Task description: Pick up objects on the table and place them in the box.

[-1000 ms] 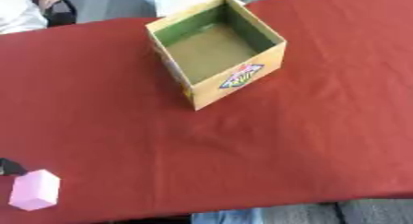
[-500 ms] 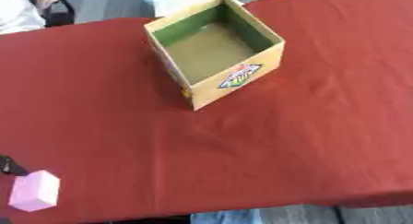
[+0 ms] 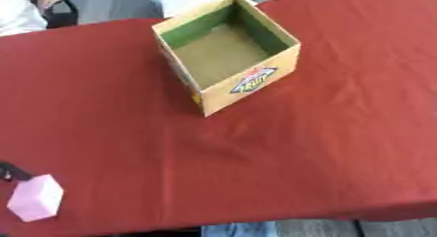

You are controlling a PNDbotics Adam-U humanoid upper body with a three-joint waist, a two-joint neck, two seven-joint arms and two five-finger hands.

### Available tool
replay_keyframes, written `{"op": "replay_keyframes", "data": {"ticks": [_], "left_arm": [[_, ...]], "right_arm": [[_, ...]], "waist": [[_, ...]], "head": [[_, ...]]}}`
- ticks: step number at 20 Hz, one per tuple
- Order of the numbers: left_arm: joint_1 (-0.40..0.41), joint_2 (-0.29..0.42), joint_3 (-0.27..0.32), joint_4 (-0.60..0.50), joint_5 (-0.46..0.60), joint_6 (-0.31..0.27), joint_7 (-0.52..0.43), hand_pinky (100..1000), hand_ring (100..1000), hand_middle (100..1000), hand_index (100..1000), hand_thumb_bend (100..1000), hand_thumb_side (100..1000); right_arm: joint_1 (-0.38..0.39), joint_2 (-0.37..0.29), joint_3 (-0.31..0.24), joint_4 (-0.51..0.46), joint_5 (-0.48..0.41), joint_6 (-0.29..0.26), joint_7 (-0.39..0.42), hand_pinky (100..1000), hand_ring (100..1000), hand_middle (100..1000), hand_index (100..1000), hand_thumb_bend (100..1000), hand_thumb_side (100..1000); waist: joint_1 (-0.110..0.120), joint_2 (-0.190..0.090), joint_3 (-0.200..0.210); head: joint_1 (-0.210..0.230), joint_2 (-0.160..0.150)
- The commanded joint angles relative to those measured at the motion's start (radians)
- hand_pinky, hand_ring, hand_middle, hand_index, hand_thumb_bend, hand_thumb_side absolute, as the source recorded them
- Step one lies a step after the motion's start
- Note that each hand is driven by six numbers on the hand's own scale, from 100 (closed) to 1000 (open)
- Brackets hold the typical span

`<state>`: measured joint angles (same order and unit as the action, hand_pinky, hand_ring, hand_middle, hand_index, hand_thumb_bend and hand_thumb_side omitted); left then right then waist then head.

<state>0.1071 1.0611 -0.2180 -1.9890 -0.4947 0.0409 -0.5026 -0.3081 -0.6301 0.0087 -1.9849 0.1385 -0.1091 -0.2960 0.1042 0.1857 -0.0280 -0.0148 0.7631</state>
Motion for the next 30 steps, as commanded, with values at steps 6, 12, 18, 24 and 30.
{"op": "replay_keyframes", "data": {"ticks": [6,12,18,24,30], "left_arm": [[-0.005,0.01,0.028,-0.011,0.005,0.002,0.059,838,845,821,928,515,446],[-0.02,0.006,0.003,-0.011,0.015,0.018,0.018,837,848,829,941,519,452],[-0.054,-0.009,-0.024,-0.011,0.035,0.035,-0.001,806,836,796,928,504,444],[-0.064,-0.011,-0.04,-0.011,0.025,0.045,-0.034,800,830,786,903,518,422],[-0.058,-0.013,-0.039,-0.011,-0.006,0.054,-0.044,736,769,743,885,436,310]], "right_arm": [[-0.011,-0.018,-0.01,-0.015,-0.005,0.003,0.004,878,838,801,854,108,1000],[-0.017,-0.014,-0.01,-0.015,-0.006,0.003,0.004,878,838,801,854,108,1000],[-0.02,-0.009,-0.01,-0.015,-0.007,0.004,0.004,878,838,800,853,108,1000],[-0.019,-0.006,-0.014,-0.015,-0.007,0.005,0.001,878,838,799,853,108,1000],[-0.017,-0.003,-0.014,-0.015,-0.008,0.007,0.001,878,839,797,852,107,1000]], "waist": [[-0.004,-0.011,-0.003],[-0.004,-0.01,-0.011],[-0.004,-0.008,-0.019],[-0.004,-0.007,-0.023],[-0.005,-0.005,-0.022]], "head": [[-0.003,0.007],[0.001,0.006],[0.008,0.007],[0.009,0.007],[0.009,0.007]]}}
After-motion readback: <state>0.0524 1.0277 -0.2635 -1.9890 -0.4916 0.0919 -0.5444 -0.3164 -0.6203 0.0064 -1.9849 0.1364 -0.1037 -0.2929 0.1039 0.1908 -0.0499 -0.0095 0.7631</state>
